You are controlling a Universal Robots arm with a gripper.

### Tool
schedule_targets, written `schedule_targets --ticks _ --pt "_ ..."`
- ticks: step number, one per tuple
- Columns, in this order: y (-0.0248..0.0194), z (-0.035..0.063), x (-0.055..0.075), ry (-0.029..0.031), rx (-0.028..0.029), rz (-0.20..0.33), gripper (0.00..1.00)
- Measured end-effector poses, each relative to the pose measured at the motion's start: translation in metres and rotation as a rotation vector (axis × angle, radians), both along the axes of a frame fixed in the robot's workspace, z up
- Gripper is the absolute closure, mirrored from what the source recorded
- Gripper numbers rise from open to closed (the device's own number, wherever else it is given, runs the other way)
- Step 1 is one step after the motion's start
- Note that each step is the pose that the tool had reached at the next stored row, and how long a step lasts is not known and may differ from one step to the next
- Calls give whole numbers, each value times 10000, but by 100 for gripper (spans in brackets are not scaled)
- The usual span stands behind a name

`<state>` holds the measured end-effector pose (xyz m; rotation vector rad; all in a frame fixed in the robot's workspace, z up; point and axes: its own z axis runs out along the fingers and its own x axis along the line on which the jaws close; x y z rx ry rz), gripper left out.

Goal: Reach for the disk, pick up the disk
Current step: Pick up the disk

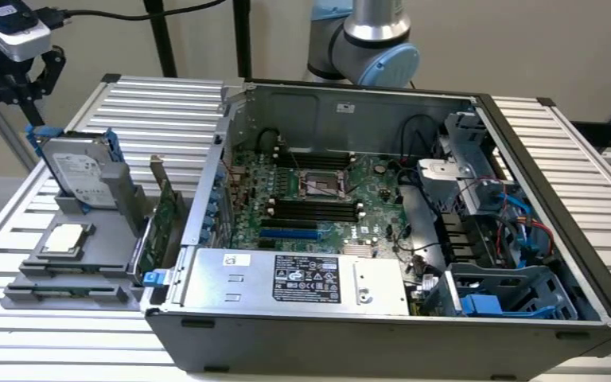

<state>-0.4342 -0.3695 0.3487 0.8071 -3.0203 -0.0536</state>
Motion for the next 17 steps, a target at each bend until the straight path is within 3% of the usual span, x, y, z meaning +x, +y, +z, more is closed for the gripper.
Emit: schedule_targets --ticks 8,17 --pt "0 11 1 -1 0 1408 89" --pt "1 63 28 0 1 2448 89"
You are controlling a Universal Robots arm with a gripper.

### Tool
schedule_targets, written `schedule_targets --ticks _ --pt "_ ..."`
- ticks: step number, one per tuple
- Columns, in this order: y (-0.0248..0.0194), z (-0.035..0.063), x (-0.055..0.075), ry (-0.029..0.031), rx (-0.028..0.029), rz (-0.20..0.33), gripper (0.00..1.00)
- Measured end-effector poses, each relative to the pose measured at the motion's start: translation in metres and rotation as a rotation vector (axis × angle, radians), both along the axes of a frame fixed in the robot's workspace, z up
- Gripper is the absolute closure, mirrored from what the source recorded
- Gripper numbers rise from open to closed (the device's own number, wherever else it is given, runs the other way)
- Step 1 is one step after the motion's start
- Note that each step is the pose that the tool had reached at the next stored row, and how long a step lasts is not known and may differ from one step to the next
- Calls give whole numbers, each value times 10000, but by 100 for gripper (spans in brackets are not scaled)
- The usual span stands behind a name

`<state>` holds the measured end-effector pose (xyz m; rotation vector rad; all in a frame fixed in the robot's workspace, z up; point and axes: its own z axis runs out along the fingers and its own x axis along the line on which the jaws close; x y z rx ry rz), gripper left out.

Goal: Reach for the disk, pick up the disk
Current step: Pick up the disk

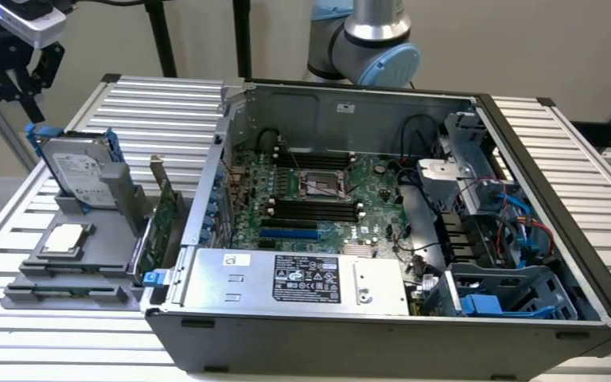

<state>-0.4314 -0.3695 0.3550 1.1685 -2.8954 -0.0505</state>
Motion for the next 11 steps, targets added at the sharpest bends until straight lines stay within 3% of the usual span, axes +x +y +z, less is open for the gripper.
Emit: schedule_targets --ticks 11 --pt "0 -1 10 -1 1 1424 89"
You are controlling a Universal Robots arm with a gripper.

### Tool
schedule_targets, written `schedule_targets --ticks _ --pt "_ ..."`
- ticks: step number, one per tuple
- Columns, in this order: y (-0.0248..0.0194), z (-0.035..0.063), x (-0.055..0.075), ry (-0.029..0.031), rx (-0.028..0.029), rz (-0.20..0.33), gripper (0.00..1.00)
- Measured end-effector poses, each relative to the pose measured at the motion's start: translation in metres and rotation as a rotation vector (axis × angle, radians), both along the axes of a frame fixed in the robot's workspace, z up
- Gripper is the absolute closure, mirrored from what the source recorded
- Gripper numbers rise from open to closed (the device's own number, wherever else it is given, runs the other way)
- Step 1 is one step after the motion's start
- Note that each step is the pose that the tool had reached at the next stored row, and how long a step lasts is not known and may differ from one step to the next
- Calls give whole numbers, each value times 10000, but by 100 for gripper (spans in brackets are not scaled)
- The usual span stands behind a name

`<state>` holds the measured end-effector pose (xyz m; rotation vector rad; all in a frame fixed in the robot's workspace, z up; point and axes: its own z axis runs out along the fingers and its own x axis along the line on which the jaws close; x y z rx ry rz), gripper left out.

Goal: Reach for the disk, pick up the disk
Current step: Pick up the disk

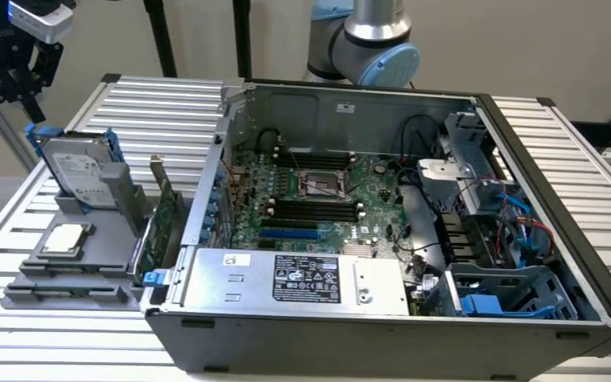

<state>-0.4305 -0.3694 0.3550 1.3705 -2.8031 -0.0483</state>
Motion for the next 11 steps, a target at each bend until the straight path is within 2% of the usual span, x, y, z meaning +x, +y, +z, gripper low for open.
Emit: schedule_targets --ticks 5,11 --pt "7 -8 3 -2 -1 473 89" --pt "64 -35 3 -37 -19 1125 89"
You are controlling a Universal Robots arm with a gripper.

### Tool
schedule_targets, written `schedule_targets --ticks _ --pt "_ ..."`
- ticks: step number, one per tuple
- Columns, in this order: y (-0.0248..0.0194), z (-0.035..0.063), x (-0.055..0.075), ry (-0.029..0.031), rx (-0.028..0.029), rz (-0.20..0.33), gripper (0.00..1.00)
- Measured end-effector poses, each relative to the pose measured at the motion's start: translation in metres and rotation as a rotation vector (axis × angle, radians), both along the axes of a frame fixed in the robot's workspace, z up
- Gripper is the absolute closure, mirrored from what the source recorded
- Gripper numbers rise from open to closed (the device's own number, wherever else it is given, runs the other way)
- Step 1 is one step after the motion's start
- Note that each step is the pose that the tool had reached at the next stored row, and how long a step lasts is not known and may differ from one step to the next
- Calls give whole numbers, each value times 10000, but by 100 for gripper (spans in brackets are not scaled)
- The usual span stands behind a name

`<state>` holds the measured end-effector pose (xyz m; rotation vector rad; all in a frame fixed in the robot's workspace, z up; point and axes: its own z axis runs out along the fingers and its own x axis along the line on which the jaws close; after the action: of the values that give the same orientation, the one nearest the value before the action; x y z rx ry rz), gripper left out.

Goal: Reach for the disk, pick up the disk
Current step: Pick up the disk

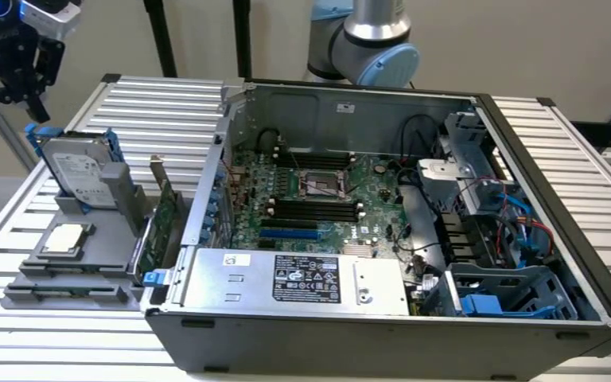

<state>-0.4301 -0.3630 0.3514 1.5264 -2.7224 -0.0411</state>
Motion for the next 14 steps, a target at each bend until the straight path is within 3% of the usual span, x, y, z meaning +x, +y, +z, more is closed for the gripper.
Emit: schedule_targets --ticks 5,14 --pt "57 -7 0 -23 -27 536 89" --pt "64 -7 0 -28 -48 2091 89"
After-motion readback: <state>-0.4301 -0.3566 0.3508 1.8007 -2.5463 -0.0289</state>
